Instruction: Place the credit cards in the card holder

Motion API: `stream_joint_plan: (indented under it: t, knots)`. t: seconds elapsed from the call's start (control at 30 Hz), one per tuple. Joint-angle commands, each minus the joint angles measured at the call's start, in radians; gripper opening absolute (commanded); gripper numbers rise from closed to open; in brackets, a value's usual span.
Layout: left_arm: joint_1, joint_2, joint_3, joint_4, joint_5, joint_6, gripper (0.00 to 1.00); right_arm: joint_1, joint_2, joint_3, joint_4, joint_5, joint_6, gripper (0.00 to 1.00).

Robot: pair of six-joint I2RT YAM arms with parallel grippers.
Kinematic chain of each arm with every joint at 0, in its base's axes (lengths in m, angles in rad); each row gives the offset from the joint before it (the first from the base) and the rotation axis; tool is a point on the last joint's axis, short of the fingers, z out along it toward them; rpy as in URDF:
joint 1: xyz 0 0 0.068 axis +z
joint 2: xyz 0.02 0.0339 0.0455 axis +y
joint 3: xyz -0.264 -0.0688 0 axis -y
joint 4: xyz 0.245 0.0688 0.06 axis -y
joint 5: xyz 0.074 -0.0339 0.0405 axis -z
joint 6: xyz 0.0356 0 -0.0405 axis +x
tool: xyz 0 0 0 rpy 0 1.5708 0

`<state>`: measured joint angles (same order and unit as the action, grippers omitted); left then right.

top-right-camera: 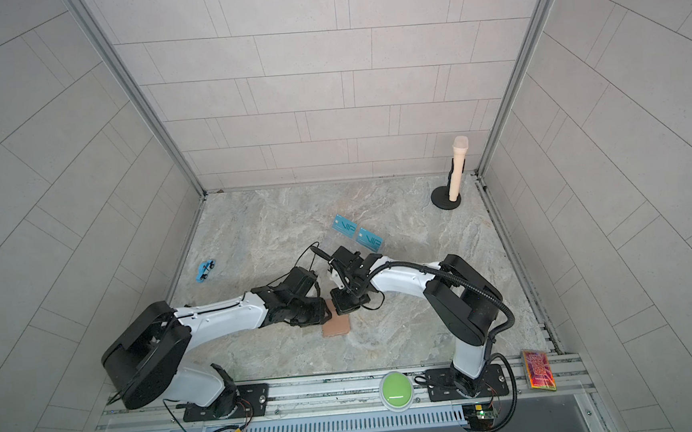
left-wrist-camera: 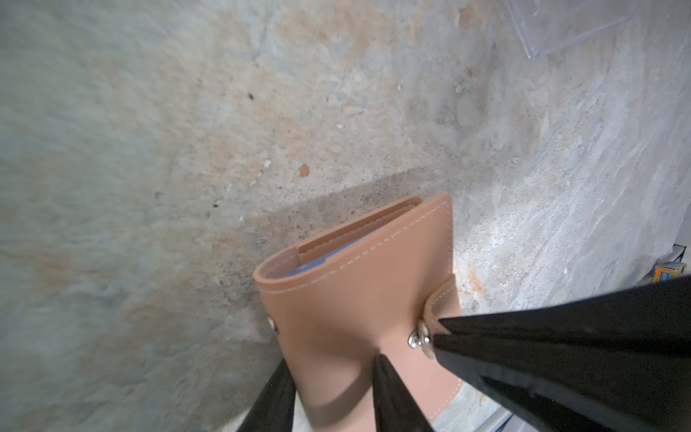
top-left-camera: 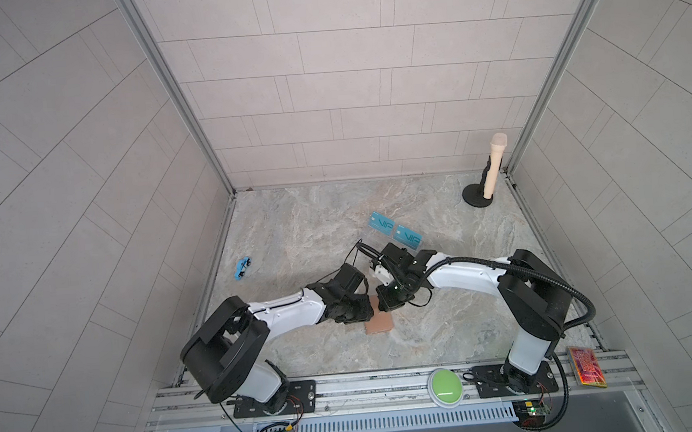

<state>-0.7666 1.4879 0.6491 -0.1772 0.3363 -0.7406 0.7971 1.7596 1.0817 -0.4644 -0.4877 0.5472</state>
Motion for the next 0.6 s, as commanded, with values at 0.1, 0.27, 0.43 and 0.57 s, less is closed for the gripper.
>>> stream_joint_plan:
  t: [0.1,0.27,0.43,0.57]
  knots:
    - [-0.008,0.022,-0.033,-0.067,-0.015,0.006,0.38,0.016,-0.002,-0.002,-0.077,0.005,-0.046,0.00]
    - [-0.009,0.022,-0.033,-0.067,-0.016,0.004,0.38,0.016,-0.011,0.003,-0.081,-0.003,-0.048,0.00]
    - [-0.009,0.019,-0.037,-0.064,-0.016,0.005,0.38,0.016,-0.009,0.025,-0.120,-0.011,-0.076,0.00]
    - [-0.010,0.020,-0.037,-0.063,-0.017,0.004,0.38,0.016,-0.003,0.048,-0.148,-0.035,-0.092,0.00]
